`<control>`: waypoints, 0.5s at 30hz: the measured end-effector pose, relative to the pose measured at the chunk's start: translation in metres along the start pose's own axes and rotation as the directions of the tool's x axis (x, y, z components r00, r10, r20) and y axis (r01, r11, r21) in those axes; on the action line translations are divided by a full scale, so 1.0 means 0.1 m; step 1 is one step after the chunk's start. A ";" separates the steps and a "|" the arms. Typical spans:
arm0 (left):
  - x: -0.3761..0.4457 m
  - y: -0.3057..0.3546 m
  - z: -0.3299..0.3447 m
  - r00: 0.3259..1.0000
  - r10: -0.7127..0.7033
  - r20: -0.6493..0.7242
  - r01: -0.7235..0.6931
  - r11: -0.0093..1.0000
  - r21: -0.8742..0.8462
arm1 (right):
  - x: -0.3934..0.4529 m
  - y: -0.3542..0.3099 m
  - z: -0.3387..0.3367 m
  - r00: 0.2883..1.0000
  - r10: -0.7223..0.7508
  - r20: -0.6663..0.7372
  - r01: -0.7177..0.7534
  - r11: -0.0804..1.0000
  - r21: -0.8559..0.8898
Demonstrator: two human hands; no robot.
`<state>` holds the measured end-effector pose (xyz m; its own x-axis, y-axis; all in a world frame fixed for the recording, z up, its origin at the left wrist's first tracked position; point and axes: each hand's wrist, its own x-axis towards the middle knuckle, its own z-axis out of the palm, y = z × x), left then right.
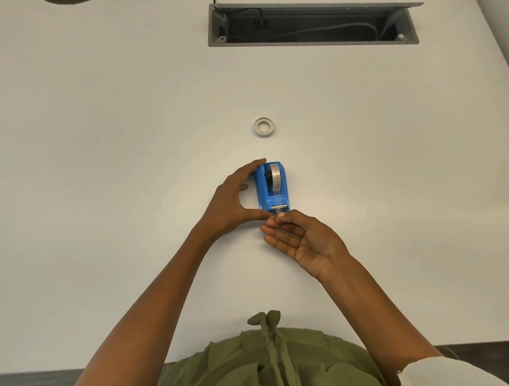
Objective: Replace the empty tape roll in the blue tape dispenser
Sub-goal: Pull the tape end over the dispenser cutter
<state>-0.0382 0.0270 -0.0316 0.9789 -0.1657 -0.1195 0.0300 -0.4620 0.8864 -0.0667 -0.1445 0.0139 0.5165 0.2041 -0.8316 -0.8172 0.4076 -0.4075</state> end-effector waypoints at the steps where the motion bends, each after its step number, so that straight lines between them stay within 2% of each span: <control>1: 0.00 0.00 0.00 1.000 -0.001 0.001 0.001 1.000 0.000 | 0.00 0.00 0.00 1.000 -0.006 -0.003 0.006 1.000 -0.001; 7: 0.00 0.02 -0.01 1.000 -0.007 0.002 0.007 1.000 -0.001 | 0.00 0.02 -0.01 0.999 -0.041 -0.025 0.039 0.996 -0.083; 15: 0.00 0.04 -0.01 1.000 -0.021 0.002 0.021 1.000 -0.007 | 0.01 0.05 0.03 0.975 -0.113 -0.192 0.065 0.968 -0.242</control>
<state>-0.0378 0.0261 -0.0276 0.9777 -0.1576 -0.1390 0.0520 -0.4595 0.8866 -0.0691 -0.1398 0.0124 0.5469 -0.0175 -0.8370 -0.8197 0.1924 -0.5395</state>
